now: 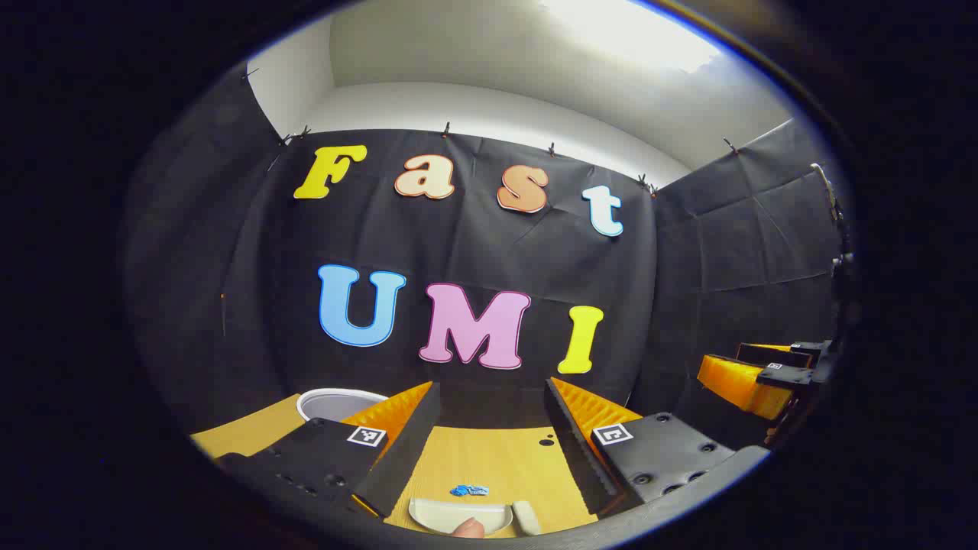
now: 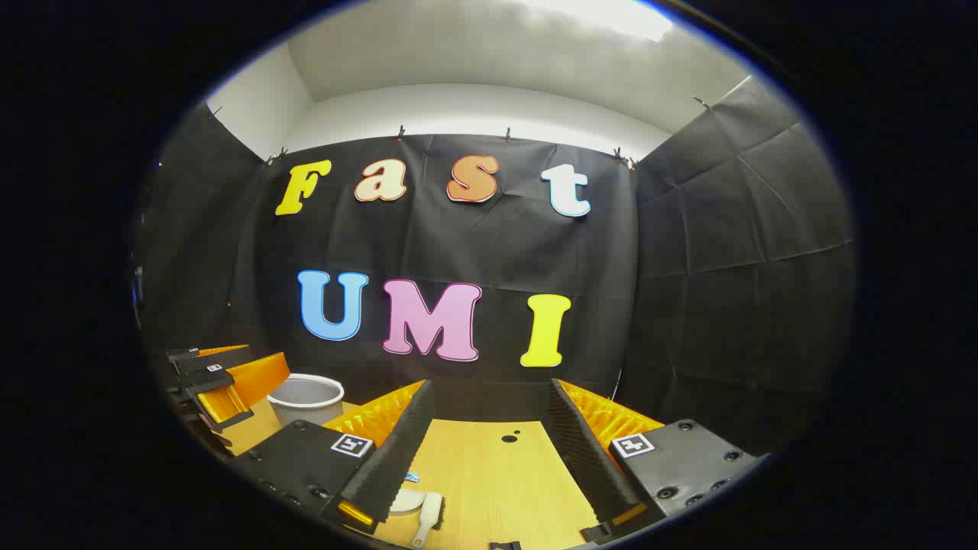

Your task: Pick up the small broom and dustpan from the desktop, sweep the trash into the dustpan with the broom, and then empty the trash into the garbage bin.

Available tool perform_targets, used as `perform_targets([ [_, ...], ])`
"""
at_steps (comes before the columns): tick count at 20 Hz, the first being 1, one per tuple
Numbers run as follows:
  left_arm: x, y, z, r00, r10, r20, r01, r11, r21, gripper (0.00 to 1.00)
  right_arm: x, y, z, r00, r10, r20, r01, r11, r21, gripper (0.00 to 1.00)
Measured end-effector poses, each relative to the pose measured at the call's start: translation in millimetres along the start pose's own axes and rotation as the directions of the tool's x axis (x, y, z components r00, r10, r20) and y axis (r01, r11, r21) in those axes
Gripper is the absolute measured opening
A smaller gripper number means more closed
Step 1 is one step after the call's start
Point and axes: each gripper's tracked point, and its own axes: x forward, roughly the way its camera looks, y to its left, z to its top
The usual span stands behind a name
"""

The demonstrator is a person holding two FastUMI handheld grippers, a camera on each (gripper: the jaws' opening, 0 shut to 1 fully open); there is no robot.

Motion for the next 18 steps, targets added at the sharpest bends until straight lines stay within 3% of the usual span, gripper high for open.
perform_targets([
  [18,-19,-10,13,0.999,-0.011,0.043,0.011,1.0,0.006,0.81,-14,-6,7,1.0,-0.006,0.018,0.006,1.0,0.022,0.95],
])
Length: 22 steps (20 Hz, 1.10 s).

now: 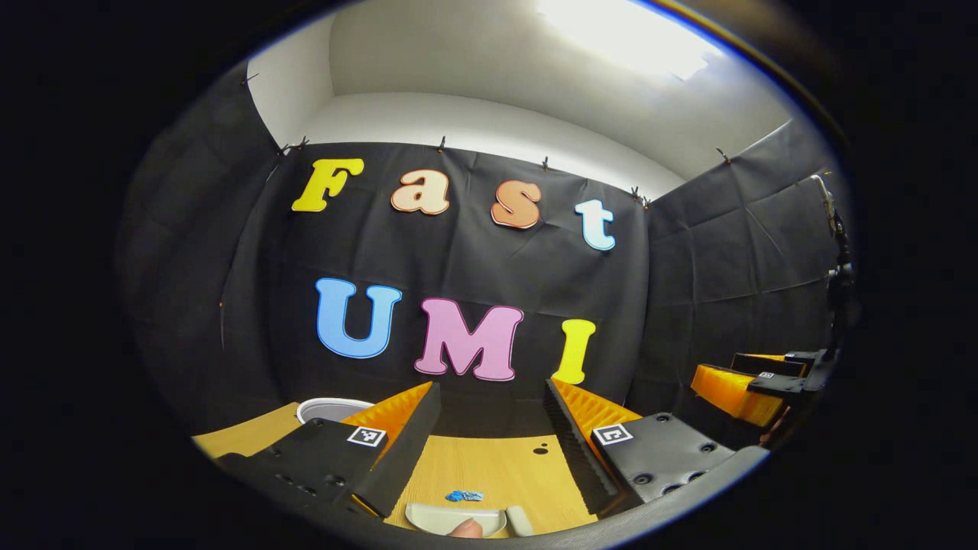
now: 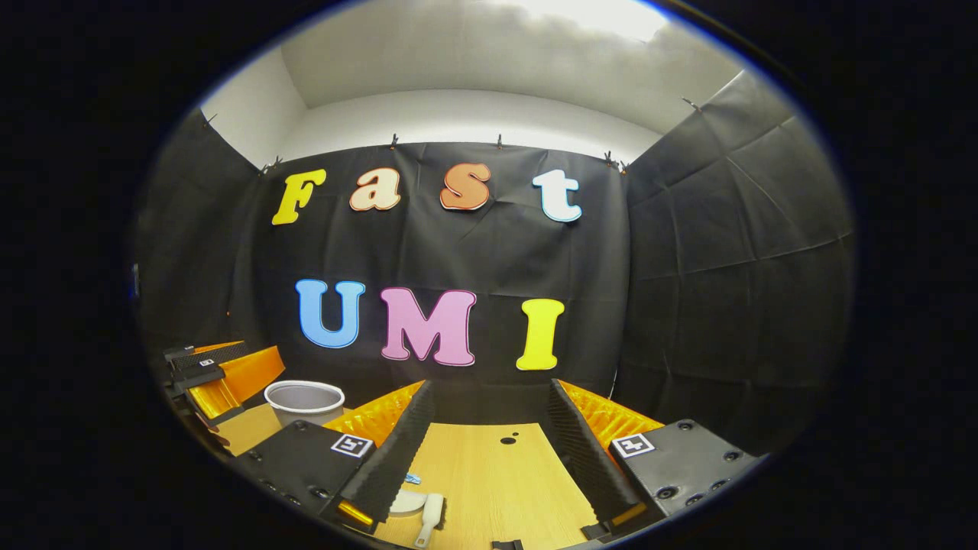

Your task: Pick up the small broom and dustpan from the desktop, sweep the trash into the dustpan with the broom, and then empty the trash into the garbage bin.

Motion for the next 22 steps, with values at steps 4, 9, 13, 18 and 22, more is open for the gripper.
perform_targets([
  [4,-1,7,2,1.0,0.018,0.005,-0.018,1.0,0.015,0.8,4,7,-5,1.0,0.019,-0.005,-0.019,1.0,0.001,0.95],
  [9,-3,8,11,0.999,0.026,0.037,-0.028,0.998,0.052,0.81,8,16,-7,0.999,0.046,-0.005,-0.046,0.999,0.01,0.95],
  [13,0,5,6,0.999,0.022,0.026,-0.023,0.999,0.049,0.8,12,17,-7,0.998,0.059,0.001,-0.059,0.998,0.006,0.95],
  [18,14,-1,1,1.0,0.003,-0.013,-0.003,1.0,0.0,0.8,21,9,-8,0.999,0.051,0.007,-0.051,0.999,-0.008,0.94],
  [22,29,-9,-5,0.999,-0.011,-0.043,0.01,1.0,-0.01,0.8,30,7,-16,0.999,0.048,-0.012,-0.047,0.998,0.03,0.95],
])
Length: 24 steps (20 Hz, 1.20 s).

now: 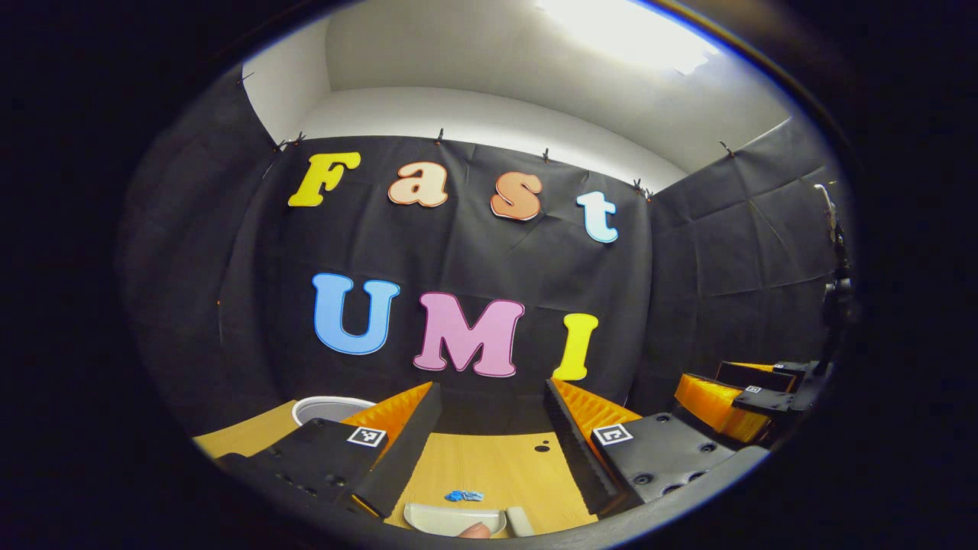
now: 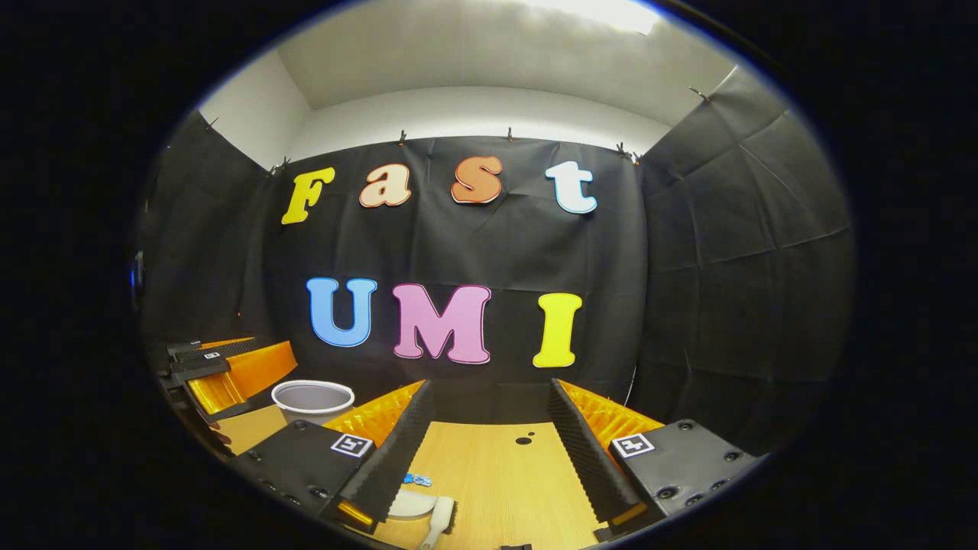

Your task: Pick up the small broom and dustpan from the desktop, sweep the trash into the dustpan with the broom, and then empty the trash into the garbage bin.

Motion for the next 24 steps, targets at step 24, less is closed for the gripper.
perform_targets([
  [24,8,20,-112,0.934,-0.045,-0.356,0.056,0.998,0.021,0.81,54,46,-101,0.963,0.035,-0.265,-0.029,0.999,0.026,0.97],
])
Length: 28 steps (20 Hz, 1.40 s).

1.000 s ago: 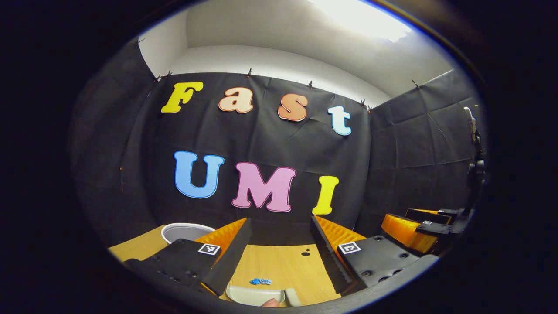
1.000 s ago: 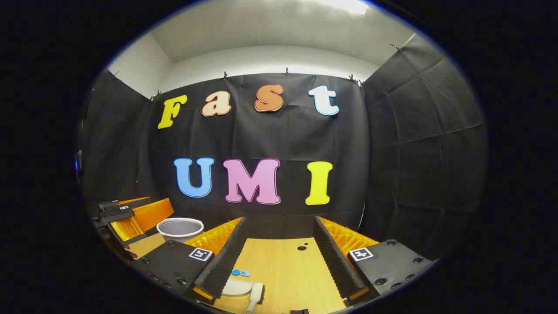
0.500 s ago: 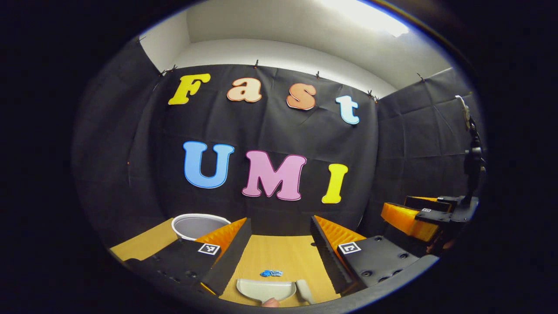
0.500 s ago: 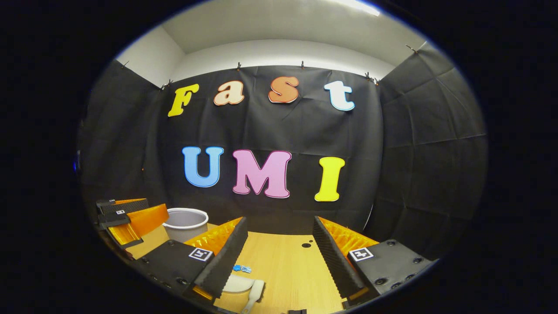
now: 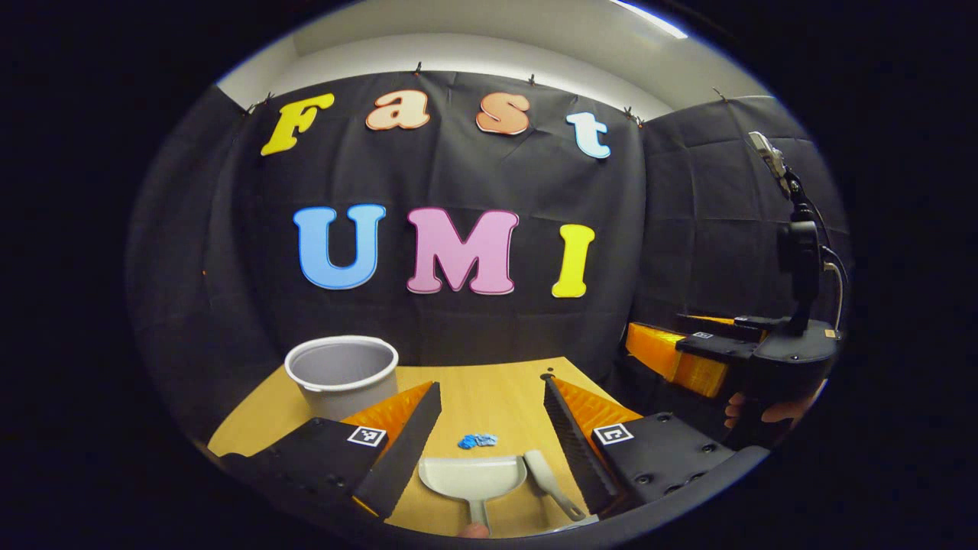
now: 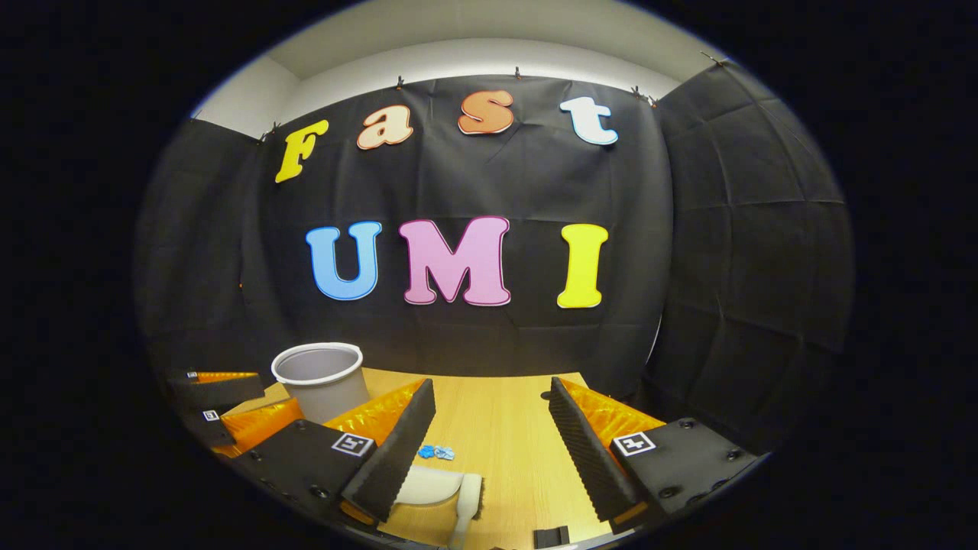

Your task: Pick up the small broom and dustpan from the desktop, sweep the trash into the dustpan with the broom, and then empty the trash into the garbage bin.

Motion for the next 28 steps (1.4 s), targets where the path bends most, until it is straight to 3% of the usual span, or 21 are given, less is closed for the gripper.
perform_targets([
  [3,20,1,-37,0.991,0.01,-0.137,-0.018,0.998,-0.054,0.81,14,1,-49,0.992,0.02,-0.128,-0.015,0.999,0.035,0.94],
  [4,27,3,-51,0.981,0.023,-0.191,-0.037,0.997,-0.071,0.81,18,3,-69,0.982,0.034,-0.186,-0.025,0.998,0.05,0.98],
  [5,32,1,-65,0.969,0.026,-0.246,-0.049,0.995,-0.09,0.81,22,1,-87,0.97,0.041,-0.238,-0.027,0.998,0.064,0.94],
  [6,38,-1,-78,0.953,0.028,-0.302,-0.063,0.992,-0.107,0.81,27,-2,-107,0.956,0.05,-0.29,-0.027,0.996,0.084,0.98],
  [8,45,-6,-106,0.889,0.03,-0.456,-0.1,0.987,-0.129,0.82,40,-10,-146,0.916,0.06,-0.396,-0.008,0.991,0.131,0.98],
  [9,46,-4,-112,0.857,0.04,-0.513,-0.126,0.983,-0.134,0.83,46,-13,-163,0.894,0.071,-0.443,-0.002,0.988,0.155,0.93],
  [10,47,-5,-120,0.828,0.041,-0.559,-0.146,0.979,-0.145,0.84,50,-12,-179,0.87,0.086,-0.486,0.003,0.984,0.18,0.96],
  [11,46,-5,-130,0.798,0.048,-0.601,-0.173,0.973,-0.152,0.84,54,-11,-195,0.849,0.101,-0.519,0.009,0.979,0.205,0.89],
  [12,45,-6,-138,0.764,0.056,-0.643,-0.197,0.969,-0.15,0.84,62,-9,-207,0.826,0.119,-0.551,0.014,0.973,0.231,0.96],
  [15,39,-5,-163,0.631,0.094,-0.77,-0.258,0.962,-0.094,0.83,73,-9,-256,0.74,0.165,-0.652,0.034,0.959,0.282,0.96],
  [17,30,-8,-172,0.534,0.078,-0.842,-0.271,0.959,-0.083,0.83,75,-12,-276,0.679,0.187,-0.71,0.057,0.951,0.305,0.96],
  [19,25,-8,-173,0.46,0.058,-0.886,-0.26,0.963,-0.072,0.84,80,-13,-285,0.646,0.193,-0.739,0.074,0.947,0.311,0.96],
  [22,29,3,-167,0.395,0.043,-0.918,-0.197,0.98,-0.039,0.84,81,-6,-302,0.594,0.192,-0.781,0.08,0.952,0.295,0.96],
  [25,34,-5,-172,0.332,-0.05,-0.942,-0.206,0.971,-0.124,0.84,73,1,-306,0.549,0.183,-0.815,0.086,0.958,0.273,0.97],
  [28,43,3,-191,0.309,-0.071,-0.948,-0.179,0.975,-0.131,0.84,65,3,-313,0.517,0.135,-0.845,0.093,0.973,0.212,0.96],
])
